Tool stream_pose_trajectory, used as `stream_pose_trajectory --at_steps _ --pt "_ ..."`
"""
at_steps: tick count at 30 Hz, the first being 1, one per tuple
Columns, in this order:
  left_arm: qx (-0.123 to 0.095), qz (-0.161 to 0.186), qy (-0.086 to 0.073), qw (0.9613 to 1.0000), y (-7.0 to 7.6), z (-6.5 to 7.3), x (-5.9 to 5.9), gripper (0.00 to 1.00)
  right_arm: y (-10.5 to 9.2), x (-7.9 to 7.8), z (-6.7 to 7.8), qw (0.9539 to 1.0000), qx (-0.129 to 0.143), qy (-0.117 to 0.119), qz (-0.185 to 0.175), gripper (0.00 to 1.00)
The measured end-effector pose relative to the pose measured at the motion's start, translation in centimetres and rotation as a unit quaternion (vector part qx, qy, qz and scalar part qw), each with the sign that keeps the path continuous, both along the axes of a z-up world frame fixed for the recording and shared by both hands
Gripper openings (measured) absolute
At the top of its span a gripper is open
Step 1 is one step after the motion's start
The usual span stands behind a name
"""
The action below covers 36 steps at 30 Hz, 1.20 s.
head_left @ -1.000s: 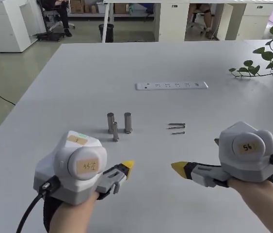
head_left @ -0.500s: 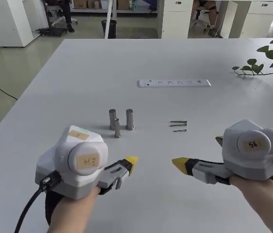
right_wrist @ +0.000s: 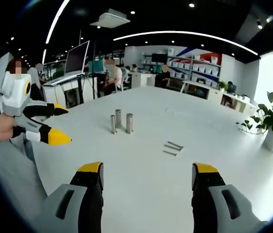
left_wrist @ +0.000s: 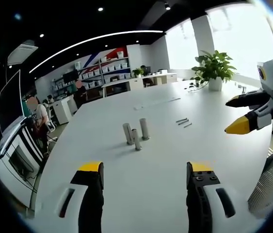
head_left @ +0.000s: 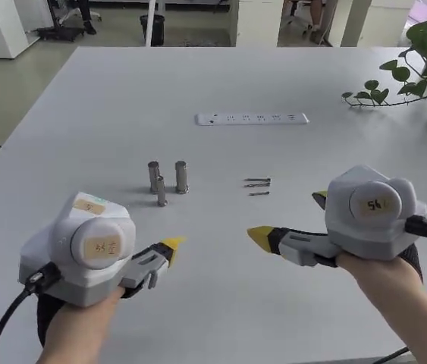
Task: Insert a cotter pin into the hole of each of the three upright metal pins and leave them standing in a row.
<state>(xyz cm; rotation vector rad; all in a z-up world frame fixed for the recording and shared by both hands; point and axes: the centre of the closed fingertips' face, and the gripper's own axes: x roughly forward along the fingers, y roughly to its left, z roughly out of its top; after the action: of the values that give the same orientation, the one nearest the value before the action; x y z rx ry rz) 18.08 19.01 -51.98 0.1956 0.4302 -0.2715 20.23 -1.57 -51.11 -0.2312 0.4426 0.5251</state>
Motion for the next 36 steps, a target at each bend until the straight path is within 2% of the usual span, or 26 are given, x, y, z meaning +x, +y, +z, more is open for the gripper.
stream_pose_trajectory --at_steps 5,10,13,17,20,23,26,32,36 --pt "-0.004 0.008 -0.011 0.9999 0.6 0.4 1.2 0.65 -0.3 0.0 0.6 0.9997 0.022 0.003 0.008 0.67" --pt "-0.004 0.001 -0.018 0.9998 1.3 0.2 3.0 0.57 -0.6 -0.4 -0.2 0.9990 0.037 0.020 0.013 0.64" --pt "0.001 -0.002 -0.017 0.9999 1.5 0.0 4.4 0.54 -0.7 -0.6 -0.3 0.9986 0.044 0.024 0.015 0.62" --pt "-0.001 -0.019 -0.024 0.9995 0.9 -0.1 6.4 0.49 -0.6 -0.6 -0.3 0.9978 0.055 0.028 0.022 0.60" --pt "-0.009 -0.027 -0.027 0.9992 0.5 -0.1 7.4 0.44 -0.5 -0.3 -0.3 0.9981 0.047 0.027 0.028 0.57" --pt "-0.015 -0.040 -0.018 0.9989 0.1 -0.6 8.2 0.38 -0.3 -0.2 -0.2 0.9979 0.047 0.027 0.034 0.54" --pt "-0.010 -0.061 -0.020 0.9979 -0.3 -0.7 9.1 0.32 0.0 0.1 -0.1 0.9972 0.056 0.031 0.039 0.50" --pt "0.005 -0.079 -0.014 0.9968 -0.7 -1.6 11.2 0.29 0.2 0.8 0.1 0.9975 0.051 0.026 0.042 0.49" --pt "0.004 -0.088 -0.008 0.9961 -1.0 -2.3 11.9 0.25 0.2 1.3 -0.2 0.9977 0.043 0.026 0.046 0.48"
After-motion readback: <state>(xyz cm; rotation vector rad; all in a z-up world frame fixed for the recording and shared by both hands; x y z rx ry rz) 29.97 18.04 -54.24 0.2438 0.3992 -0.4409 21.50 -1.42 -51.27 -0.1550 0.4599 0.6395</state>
